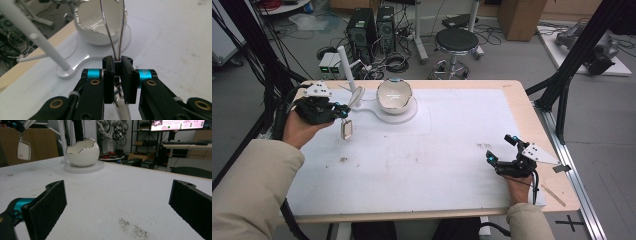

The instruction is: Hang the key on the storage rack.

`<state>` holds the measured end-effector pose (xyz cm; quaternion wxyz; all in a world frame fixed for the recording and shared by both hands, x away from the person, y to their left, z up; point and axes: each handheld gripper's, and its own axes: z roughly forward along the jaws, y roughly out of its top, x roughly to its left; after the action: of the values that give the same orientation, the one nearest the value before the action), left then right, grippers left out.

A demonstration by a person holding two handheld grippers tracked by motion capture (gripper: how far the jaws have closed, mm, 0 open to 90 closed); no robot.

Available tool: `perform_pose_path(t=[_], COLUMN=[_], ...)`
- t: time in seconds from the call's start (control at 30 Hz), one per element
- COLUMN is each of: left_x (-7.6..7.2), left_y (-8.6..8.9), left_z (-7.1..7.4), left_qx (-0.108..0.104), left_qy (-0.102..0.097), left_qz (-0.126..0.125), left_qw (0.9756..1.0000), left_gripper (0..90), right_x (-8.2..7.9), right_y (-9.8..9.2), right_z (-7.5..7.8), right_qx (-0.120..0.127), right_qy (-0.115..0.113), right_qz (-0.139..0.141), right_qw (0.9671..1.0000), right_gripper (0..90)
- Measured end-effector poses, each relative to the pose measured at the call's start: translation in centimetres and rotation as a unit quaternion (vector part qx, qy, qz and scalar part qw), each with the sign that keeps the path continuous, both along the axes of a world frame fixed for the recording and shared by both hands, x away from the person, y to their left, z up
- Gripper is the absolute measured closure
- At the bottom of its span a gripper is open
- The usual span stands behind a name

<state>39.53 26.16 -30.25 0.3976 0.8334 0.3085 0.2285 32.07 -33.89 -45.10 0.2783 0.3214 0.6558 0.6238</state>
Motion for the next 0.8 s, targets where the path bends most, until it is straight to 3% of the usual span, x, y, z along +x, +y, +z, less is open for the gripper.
perform_pose_path(t=[0.2,0.33,0.4,0.43,0.47,0.67,0.8], left_x=[0.5,1.0,1.4,1.4,1.7,2.3,2.7], left_y=[0.8,1.0,1.3,1.3,1.3,1.3,1.4], left_z=[-0.2,-0.4,-0.6,-0.6,-0.7,-1.2,-1.5], left_qx=[-0.013,-0.015,-0.017,-0.017,-0.013,-0.01,-0.008], left_qy=[-0.013,-0.014,-0.015,-0.015,-0.015,-0.016,-0.013], left_qz=[0.063,0.089,0.117,0.117,0.133,0.152,0.154], left_qw=[0.9979,0.9958,0.9929,0.9929,0.9909,0.9882,0.988], left_gripper=[81.4,81.4,81.3,81.3,81.4,81.4,81.4], right_x=[0.0,0.0,0.0,0.0,0.0,0.0,0.0], right_y=[0.0,0.0,0.0,0.0,0.0,0.0,0.0], right_z=[0.0,0.0,0.0,0.0,0.0,0.0,0.0], right_qx=[0.0,0.0,0.001,0.0,0.0,0.0,0.002], right_qy=[0.0,0.0,0.0,-0.001,0.0,0.0,0.004], right_qz=[0.0,0.0,-0.001,-0.001,-0.001,0.0,-0.001], right_qw=[1.0,1.0,1.0,1.0,1.0,1.0,1.0], right_gripper=[0.5,0.5,0.5,0.5,0.5,0.5,0.5])
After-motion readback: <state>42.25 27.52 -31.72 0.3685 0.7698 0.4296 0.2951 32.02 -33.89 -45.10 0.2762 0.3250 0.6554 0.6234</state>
